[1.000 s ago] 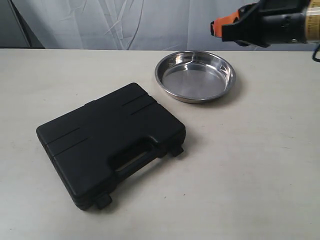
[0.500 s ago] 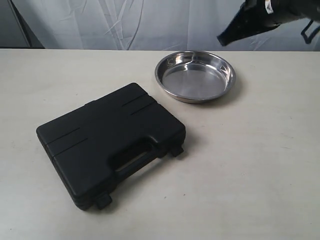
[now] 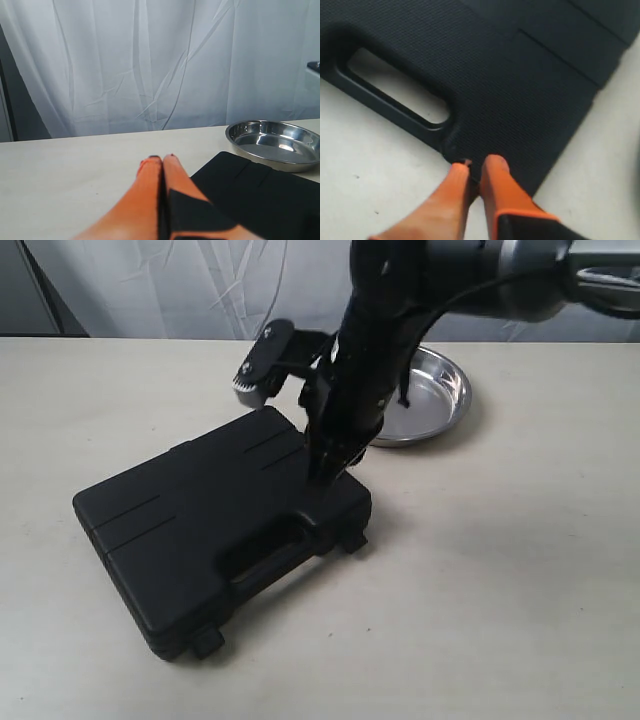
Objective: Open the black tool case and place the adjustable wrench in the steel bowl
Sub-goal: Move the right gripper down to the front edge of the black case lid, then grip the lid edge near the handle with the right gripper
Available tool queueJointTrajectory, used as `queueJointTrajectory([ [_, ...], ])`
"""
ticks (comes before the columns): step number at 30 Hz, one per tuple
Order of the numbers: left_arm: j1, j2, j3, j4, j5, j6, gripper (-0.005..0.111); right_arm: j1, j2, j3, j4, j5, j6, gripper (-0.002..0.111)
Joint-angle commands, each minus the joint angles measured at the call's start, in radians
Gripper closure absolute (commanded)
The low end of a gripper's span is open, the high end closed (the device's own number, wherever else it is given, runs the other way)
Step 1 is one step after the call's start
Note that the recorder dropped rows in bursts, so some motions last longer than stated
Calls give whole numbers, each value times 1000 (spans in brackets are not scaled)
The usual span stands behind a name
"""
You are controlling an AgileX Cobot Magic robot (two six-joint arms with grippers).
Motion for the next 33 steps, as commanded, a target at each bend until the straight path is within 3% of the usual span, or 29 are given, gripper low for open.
queueJointTrajectory([
  [1,-4,-5,2,-1,-2,-2,107,69,60,1,-5,-6,-11,69],
  [3,-4,-5,2,-1,-2,-2,107,92,78,1,-10,-6,-11,64],
  [14,-4,-5,2,-1,-2,-2,107,187,134,1,-26,-17,-15,64],
  [33,-4,-5,2,-1,-4,-2,107,208,223,1,-112,-66,-62,66],
])
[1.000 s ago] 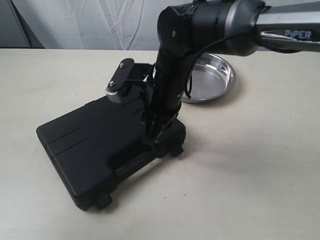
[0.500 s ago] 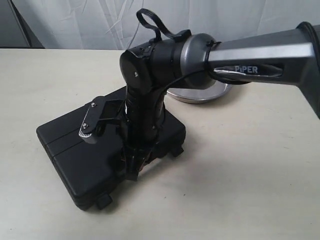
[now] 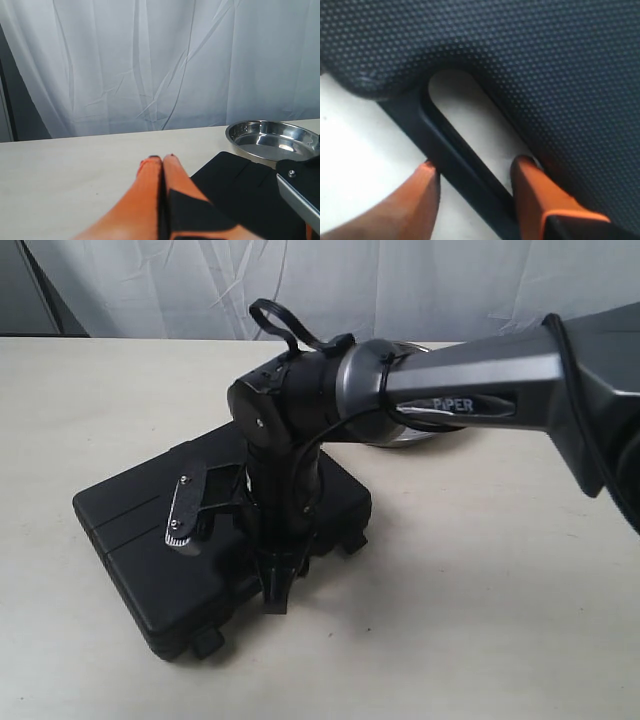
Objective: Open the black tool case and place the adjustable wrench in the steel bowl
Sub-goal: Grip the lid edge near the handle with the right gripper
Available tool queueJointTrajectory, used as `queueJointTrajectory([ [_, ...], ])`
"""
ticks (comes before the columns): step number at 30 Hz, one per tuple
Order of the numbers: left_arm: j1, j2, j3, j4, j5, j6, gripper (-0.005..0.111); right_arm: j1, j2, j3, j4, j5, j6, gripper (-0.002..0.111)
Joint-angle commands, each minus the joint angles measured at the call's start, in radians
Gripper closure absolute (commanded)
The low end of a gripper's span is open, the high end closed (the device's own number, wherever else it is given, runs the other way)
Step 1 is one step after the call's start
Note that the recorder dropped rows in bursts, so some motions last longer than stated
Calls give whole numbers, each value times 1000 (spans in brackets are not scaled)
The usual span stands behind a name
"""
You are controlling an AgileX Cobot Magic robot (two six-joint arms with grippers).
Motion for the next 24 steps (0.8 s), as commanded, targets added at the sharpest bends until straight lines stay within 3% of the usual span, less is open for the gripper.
queueJointTrajectory([
  [1,-4,-5,2,-1,-4,-2,107,1,25,1,-9,-16,-8,68],
  [7,-4,-5,2,-1,-4,-2,107,1,18,-1,9,27,-8,109],
  [11,-4,-5,2,-1,-4,-2,107,1,2,-1,35,31,-6,102],
  [17,-4,-5,2,-1,-4,-2,107,1,-8,-1,66,31,-1,78],
  [20,-4,-5,2,-1,-4,-2,107,1,-8,-1,71,34,-1,84],
  [24,-4,-5,2,-1,-4,-2,107,1,-8,-1,77,53,-1,109],
])
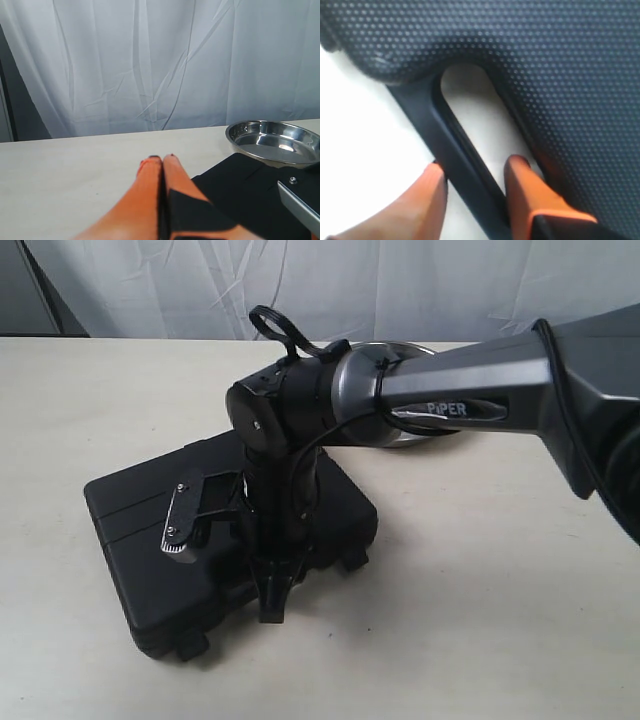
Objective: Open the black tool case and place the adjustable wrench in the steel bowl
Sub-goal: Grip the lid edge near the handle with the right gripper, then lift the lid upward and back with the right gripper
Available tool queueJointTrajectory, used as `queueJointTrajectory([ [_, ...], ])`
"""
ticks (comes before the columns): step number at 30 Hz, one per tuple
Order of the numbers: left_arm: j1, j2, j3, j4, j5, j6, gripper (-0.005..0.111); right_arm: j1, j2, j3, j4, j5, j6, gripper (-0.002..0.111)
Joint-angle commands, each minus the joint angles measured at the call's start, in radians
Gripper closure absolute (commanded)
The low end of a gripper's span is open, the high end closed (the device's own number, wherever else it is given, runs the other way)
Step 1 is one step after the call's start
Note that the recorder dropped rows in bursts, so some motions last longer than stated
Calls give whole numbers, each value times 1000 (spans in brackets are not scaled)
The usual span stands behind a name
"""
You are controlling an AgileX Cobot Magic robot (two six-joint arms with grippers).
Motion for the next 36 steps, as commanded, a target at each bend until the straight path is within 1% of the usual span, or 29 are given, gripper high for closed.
queueJointTrajectory([
  [1,-4,-5,2,-1,-4,-2,107,-1,-15,1,23,29,28,109],
  [15,-4,-5,2,-1,-2,-2,107,-1,-114,1,45,62,29,109],
  [25,-4,-5,2,-1,-2,-2,107,3,-290,1,11,49,25,109],
  [30,-4,-5,2,-1,-2,-2,107,23,-376,1,14,50,6,109],
  [36,-4,-5,2,-1,-2,-2,107,56,-389,1,34,76,-13,109],
])
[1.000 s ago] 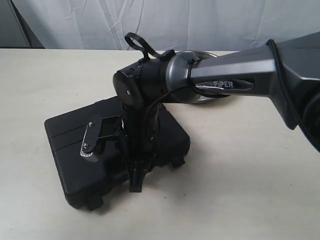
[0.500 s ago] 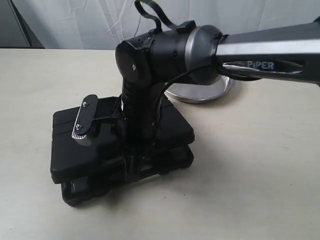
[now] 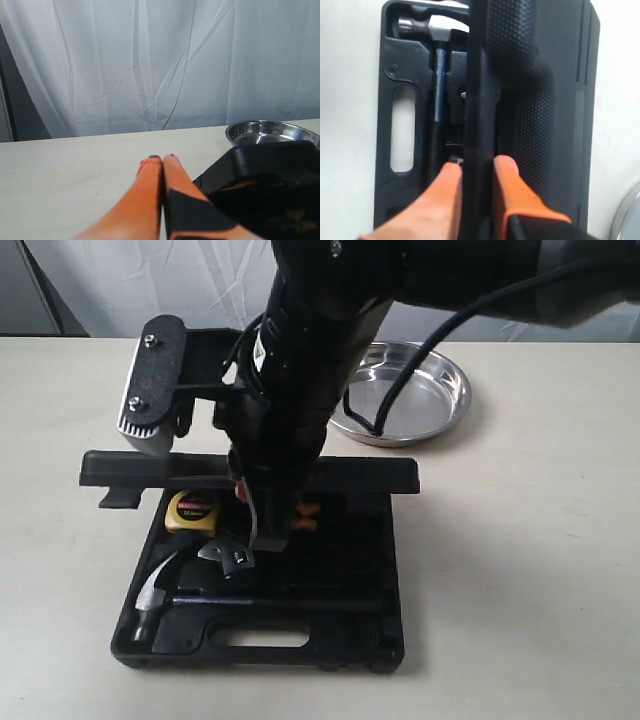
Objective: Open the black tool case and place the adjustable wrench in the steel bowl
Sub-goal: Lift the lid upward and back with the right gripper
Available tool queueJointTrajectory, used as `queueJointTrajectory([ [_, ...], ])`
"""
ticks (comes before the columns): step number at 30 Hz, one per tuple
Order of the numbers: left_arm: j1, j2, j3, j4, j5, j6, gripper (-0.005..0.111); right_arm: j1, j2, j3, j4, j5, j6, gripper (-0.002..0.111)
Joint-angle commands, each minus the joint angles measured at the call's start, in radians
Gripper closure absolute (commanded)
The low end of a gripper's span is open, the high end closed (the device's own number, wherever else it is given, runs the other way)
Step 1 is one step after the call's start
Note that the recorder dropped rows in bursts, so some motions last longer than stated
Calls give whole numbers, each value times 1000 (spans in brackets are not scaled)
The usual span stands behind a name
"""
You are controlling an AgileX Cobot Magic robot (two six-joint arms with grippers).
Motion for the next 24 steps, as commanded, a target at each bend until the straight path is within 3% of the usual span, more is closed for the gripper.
queueJointTrajectory([
  [1,-4,-5,2,-1,-2,-2,107,33,-15,-1,47,10,-28,109],
  [6,-4,-5,2,-1,-2,-2,107,55,-15,-1,160,-33,-113,109],
  [14,-4,-5,2,-1,-2,-2,107,56,-15,-23,91,-98,-117,109],
  [21,-4,-5,2,-1,-2,-2,107,26,0,-30,-3,-452,-91,109],
  [24,-4,-5,2,-1,-2,-2,107,10,31,-30,2,-513,-91,109],
])
